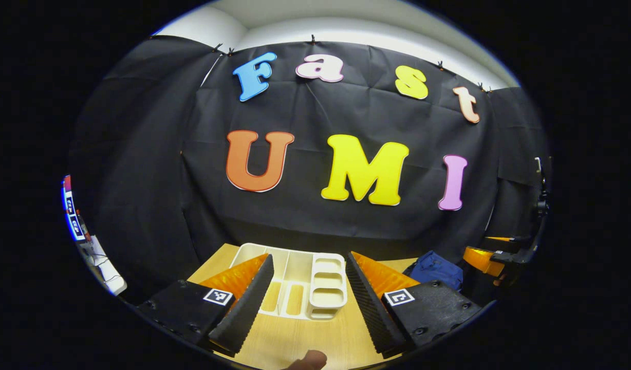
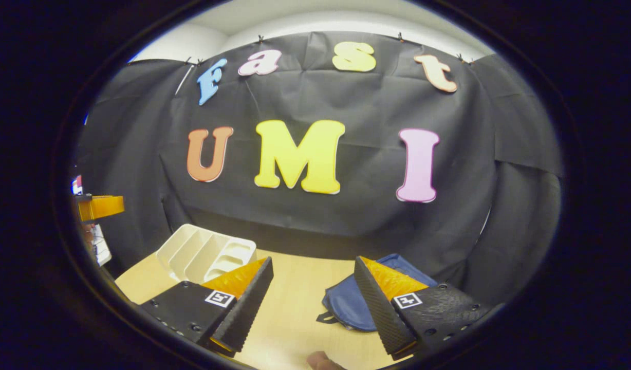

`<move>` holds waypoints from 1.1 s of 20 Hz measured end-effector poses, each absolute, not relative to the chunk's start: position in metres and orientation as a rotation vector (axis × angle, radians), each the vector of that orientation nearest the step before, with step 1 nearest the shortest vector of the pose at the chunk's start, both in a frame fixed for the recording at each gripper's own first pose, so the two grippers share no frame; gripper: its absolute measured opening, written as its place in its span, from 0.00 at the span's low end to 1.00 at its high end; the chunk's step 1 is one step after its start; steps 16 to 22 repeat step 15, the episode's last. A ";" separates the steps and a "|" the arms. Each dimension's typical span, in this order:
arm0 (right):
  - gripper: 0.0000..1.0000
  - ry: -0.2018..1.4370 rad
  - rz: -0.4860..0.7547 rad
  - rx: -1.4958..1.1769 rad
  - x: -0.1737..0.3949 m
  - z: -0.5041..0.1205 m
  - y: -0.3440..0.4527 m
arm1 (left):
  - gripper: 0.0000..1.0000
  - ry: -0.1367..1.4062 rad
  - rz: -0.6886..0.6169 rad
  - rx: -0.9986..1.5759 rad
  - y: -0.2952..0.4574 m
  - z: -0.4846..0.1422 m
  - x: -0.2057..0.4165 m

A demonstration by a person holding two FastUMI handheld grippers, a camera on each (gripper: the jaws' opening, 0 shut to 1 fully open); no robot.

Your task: Open the schoolbag, grab two books from the bookshelf and put them into the schoolbag.

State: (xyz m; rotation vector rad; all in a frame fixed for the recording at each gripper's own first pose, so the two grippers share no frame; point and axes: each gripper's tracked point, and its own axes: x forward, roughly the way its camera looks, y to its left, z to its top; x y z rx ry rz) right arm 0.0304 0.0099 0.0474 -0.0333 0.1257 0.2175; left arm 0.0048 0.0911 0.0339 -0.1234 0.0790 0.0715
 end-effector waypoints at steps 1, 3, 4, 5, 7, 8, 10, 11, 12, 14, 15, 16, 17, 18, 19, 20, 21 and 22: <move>0.96 0.106 0.218 -0.031 0.019 0.052 0.015 | 0.91 0.052 0.061 -0.110 0.088 0.040 0.002; 0.95 0.095 0.222 -0.022 -0.003 0.050 0.029 | 0.91 0.018 0.075 -0.071 0.087 0.045 0.001; 0.96 0.092 0.228 -0.018 -0.013 0.049 0.035 | 0.91 0.012 0.077 -0.057 0.086 0.046 0.000; 0.99 0.088 0.228 -0.012 -0.023 0.048 0.041 | 0.90 0.015 0.081 -0.051 0.086 0.043 -0.004; 0.96 0.065 0.230 -0.008 -0.040 0.052 0.054 | 0.90 0.033 0.068 -0.072 0.084 0.036 -0.005; 0.96 0.053 0.225 -0.014 -0.046 0.053 0.058 | 0.90 0.039 0.067 -0.082 0.085 0.031 -0.007; 0.93 0.041 0.228 -0.026 -0.055 0.055 0.069 | 0.90 0.047 0.062 -0.087 0.082 0.018 -0.016; 0.93 0.046 0.226 -0.031 -0.058 0.054 0.075 | 0.90 0.054 0.064 -0.091 0.084 0.014 -0.020; 0.93 0.053 0.232 -0.030 -0.061 0.052 0.081 | 0.90 0.058 0.055 -0.091 0.082 0.013 -0.024; 0.96 0.056 0.238 -0.035 -0.068 0.054 0.089 | 0.90 0.041 0.039 -0.086 0.082 0.015 -0.029; 0.96 0.065 0.235 -0.037 -0.072 0.050 0.092 | 0.90 0.034 0.032 -0.082 0.082 0.016 -0.031; 0.96 0.065 0.235 -0.037 -0.072 0.050 0.092 | 0.90 0.034 0.032 -0.082 0.082 0.016 -0.031; 0.96 0.065 0.235 -0.037 -0.072 0.050 0.092 | 0.90 0.034 0.032 -0.082 0.082 0.016 -0.031; 0.96 0.065 0.235 -0.037 -0.072 0.050 0.092 | 0.90 0.034 0.032 -0.082 0.082 0.016 -0.031; 0.96 0.065 0.235 -0.037 -0.072 0.050 0.092 | 0.90 0.034 0.032 -0.082 0.082 0.016 -0.031; 0.96 0.065 0.235 -0.037 -0.072 0.050 0.092 | 0.90 0.034 0.032 -0.082 0.082 0.016 -0.031; 0.96 0.065 0.235 -0.037 -0.072 0.050 0.092 | 0.90 0.034 0.032 -0.082 0.082 0.016 -0.031; 0.96 0.065 0.235 -0.037 -0.072 0.050 0.092 | 0.90 0.034 0.032 -0.082 0.082 0.016 -0.031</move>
